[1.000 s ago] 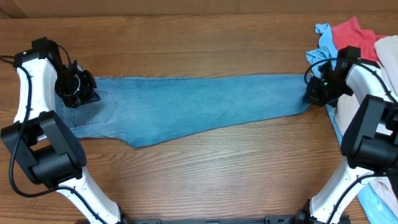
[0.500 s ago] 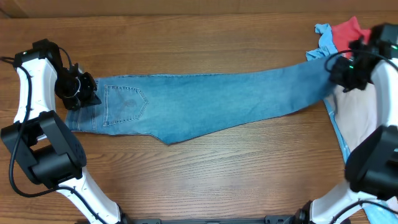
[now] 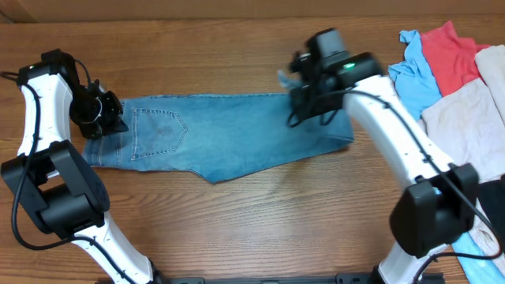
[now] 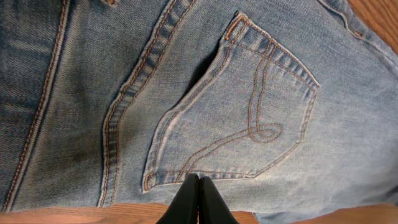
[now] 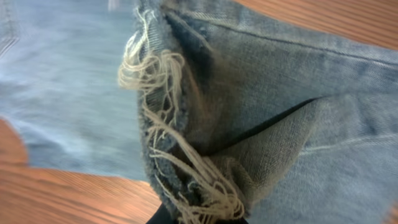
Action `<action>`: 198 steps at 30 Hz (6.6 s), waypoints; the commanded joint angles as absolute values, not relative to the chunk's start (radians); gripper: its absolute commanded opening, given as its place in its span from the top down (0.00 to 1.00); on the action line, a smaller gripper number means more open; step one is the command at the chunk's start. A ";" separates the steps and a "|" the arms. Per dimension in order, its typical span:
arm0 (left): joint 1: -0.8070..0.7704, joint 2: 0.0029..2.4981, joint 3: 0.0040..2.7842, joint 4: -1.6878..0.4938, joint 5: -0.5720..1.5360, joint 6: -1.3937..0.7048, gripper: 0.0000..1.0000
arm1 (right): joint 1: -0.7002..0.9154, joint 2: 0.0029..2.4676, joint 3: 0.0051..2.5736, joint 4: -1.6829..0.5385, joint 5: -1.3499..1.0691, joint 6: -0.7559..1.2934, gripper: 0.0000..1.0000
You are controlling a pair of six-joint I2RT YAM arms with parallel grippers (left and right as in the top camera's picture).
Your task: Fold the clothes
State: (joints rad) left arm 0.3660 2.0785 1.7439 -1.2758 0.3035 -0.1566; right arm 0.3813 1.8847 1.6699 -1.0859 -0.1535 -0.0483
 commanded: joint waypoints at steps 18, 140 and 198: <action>0.346 2.081 1.763 -1.277 0.304 -0.154 0.95 | 0.602 2.099 1.673 -0.875 -0.232 0.065 0.92; 0.400 2.082 1.787 -1.251 -0.044 -0.176 0.35 | 0.337 1.726 1.560 -0.805 -0.195 0.051 0.00; 0.711 2.275 2.574 -1.466 0.356 -0.162 0.96 | 0.024 1.728 1.559 -1.024 -0.086 0.104 0.00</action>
State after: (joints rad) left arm 0.7303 2.3226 2.4477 -1.4387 0.2119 -0.1238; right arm 0.0360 1.7332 1.5574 -1.0210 -0.0952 0.1005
